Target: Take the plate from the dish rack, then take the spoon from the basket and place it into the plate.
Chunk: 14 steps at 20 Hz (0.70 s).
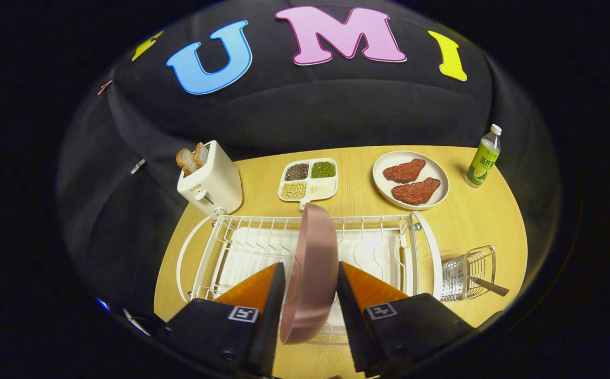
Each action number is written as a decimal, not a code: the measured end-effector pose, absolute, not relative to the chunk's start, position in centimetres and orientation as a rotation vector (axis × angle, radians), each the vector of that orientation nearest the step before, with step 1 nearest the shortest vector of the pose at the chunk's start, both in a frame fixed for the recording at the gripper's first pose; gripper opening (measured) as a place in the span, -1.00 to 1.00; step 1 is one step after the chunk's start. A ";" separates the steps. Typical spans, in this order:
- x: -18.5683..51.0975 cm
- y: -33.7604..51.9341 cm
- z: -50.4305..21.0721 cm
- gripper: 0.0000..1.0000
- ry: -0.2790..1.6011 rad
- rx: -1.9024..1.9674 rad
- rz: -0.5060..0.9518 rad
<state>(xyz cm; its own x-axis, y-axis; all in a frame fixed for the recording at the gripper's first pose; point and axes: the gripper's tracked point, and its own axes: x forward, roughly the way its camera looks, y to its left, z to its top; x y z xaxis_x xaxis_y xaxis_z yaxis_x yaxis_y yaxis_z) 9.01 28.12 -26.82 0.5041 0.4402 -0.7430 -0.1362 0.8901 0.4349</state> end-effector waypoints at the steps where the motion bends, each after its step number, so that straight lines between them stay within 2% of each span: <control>1: 9.1 28.1 -26.9 0.05 0.986 0.343 0.351; 2: 8.8 27.8 -26.7 -0.07 0.989 0.346 0.346; 8: 9.1 26.2 -26.4 -0.28 0.997 0.409 0.293; 14: 8.1 25.9 -25.7 -0.28 0.993 0.401 0.290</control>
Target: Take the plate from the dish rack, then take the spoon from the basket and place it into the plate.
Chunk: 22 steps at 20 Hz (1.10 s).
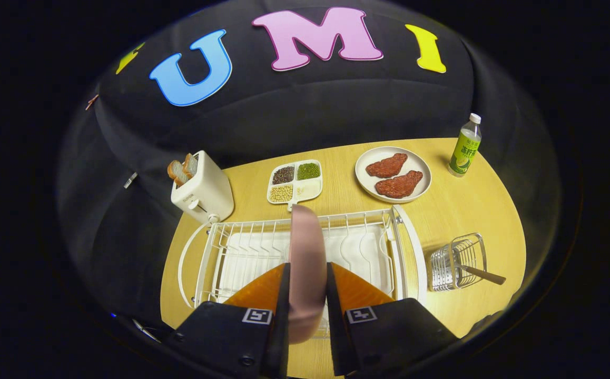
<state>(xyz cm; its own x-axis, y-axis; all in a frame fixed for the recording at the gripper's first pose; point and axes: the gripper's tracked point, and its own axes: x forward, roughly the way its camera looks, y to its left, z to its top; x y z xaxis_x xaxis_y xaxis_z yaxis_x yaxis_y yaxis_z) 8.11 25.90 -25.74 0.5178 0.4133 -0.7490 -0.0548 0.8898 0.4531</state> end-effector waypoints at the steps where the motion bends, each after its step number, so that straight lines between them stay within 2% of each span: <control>1: 8.0 25.8 -25.6 -0.28 0.993 0.402 0.286; 9: 9.5 26.5 -24.4 -0.28 0.969 0.305 0.257; 10: 9.8 26.3 -24.0 -0.37 0.962 0.292 0.260; 11: 9.9 26.2 -23.9 -0.37 0.961 0.280 0.260; 17: 10.1 24.9 -22.0 -0.37 0.956 0.364 0.267; 22: 8.0 24.0 -19.3 -0.57 0.932 0.437 0.322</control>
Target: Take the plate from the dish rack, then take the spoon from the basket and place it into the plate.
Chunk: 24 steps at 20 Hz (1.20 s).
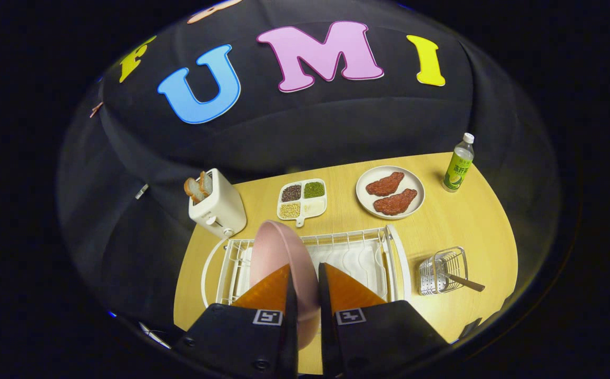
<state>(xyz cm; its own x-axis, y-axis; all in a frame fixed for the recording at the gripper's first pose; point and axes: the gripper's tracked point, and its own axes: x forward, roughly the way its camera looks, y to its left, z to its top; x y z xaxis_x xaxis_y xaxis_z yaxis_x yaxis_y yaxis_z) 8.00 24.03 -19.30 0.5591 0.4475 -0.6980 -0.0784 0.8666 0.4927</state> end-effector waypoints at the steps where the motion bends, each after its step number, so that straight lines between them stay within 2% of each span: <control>1: 7.2 23.7 -19.0 -0.57 0.931 0.445 0.336; 9: -3.1 20.2 -19.5 -0.60 1.009 0.672 0.321; 14: -8.9 17.3 -24.5 -0.60 1.056 0.604 0.263; 24: -11.3 15.2 -33.7 -0.60 1.135 0.317 0.172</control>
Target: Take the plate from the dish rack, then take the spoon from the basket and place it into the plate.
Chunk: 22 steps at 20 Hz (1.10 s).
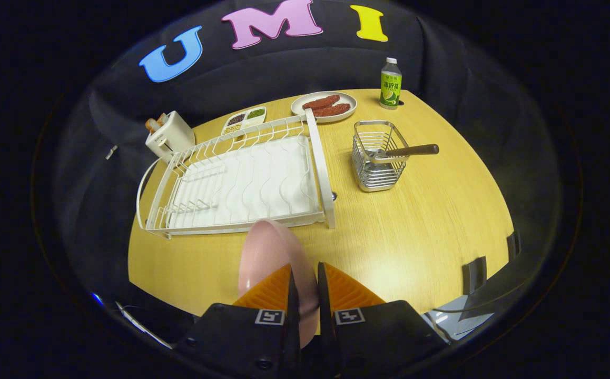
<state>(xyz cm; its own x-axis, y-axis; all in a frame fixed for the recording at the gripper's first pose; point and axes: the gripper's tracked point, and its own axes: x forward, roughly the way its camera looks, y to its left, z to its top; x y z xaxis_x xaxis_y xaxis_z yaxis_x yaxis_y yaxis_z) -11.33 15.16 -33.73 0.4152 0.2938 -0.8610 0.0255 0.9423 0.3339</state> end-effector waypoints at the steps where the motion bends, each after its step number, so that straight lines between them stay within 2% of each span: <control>1: -11.2 14.9 -34.1 -0.61 1.132 0.279 0.164; 3: -10.7 14.6 -34.4 -0.63 1.114 0.213 0.164; 7: -9.4 14.3 -33.5 -0.39 1.063 0.162 0.180; 8: -9.0 14.0 -33.1 -0.13 1.043 0.154 0.185; 9: -8.2 13.6 -32.3 -0.01 1.008 0.155 0.190; 10: -7.6 13.1 -31.5 0.20 0.978 0.158 0.190; 12: -6.0 11.4 -29.9 0.42 0.920 0.167 0.177; 14: -4.7 9.3 -29.2 0.54 0.894 0.156 0.156; 22: -1.6 0.8 -33.1 0.55 0.933 0.232 0.001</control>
